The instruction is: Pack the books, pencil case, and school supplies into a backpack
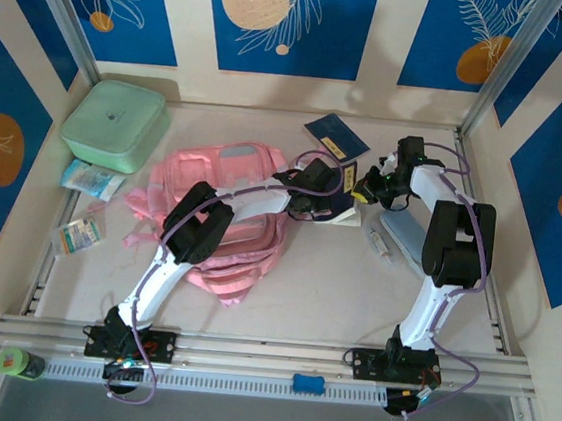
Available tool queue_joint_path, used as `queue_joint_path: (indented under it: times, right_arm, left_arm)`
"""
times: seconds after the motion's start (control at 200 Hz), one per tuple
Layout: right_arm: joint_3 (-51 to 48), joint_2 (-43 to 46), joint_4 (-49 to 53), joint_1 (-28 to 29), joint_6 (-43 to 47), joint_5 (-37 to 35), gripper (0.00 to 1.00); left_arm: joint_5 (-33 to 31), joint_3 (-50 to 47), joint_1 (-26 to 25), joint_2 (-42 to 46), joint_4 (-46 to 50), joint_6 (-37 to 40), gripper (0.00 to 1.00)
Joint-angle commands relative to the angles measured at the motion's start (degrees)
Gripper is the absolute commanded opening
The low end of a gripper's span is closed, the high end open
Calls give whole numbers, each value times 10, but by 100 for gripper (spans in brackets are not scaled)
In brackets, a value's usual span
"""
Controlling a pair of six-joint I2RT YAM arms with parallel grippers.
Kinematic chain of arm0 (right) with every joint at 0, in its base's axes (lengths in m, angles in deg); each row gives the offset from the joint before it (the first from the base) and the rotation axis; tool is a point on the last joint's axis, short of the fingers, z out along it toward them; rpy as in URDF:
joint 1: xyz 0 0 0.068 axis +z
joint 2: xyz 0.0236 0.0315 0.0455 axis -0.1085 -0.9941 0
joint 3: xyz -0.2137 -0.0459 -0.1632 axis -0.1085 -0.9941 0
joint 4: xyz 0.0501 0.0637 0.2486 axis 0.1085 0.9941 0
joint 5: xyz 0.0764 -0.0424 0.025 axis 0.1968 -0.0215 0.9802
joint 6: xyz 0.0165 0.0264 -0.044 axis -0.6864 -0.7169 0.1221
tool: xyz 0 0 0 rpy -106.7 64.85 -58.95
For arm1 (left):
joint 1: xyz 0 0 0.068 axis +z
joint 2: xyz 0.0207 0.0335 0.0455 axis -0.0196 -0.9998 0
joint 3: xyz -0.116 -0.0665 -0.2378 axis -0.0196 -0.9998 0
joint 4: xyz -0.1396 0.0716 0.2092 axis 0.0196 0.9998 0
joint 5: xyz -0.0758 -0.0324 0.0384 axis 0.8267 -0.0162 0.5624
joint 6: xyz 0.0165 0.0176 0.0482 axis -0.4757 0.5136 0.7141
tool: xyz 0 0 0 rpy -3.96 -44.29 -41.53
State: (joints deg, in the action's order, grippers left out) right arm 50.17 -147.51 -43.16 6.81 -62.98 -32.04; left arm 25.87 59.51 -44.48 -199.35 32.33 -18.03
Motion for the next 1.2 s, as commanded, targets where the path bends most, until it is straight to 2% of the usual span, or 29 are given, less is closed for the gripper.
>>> queue_joint_path:
  times: [0.0, 0.185, 0.34, 0.48, 0.665, 0.965, 1.196]
  right_arm:
    - [13, 13, 10, -1, 0, 17, 1]
    - [21, 45, 14, -12, 0, 24, 0]
    - [29, 81, 17, -23, -3, 26, 0]
    - [40, 112, 22, -28, -5, 39, 0]
    - [49, 153, 26, -20, -11, 86, 0]
    - [3, 214, -32, 27, -59, 191, 0]
    - [-63, 259, -123, 88, -120, 229, 0]
  left_arm:
    - [18, -7, 5, 14, -27, 12, 42]
    - [14, -16, 13, 59, -20, 24, 52]
    - [19, -69, 21, 128, -44, 27, 59]
    - [31, -140, 33, 201, -77, 24, 62]
    - [91, -257, 60, 310, -128, 7, 70]
    - [163, -479, 102, 483, -288, -99, 79]
    - [174, -563, 113, 572, -333, -143, 84]
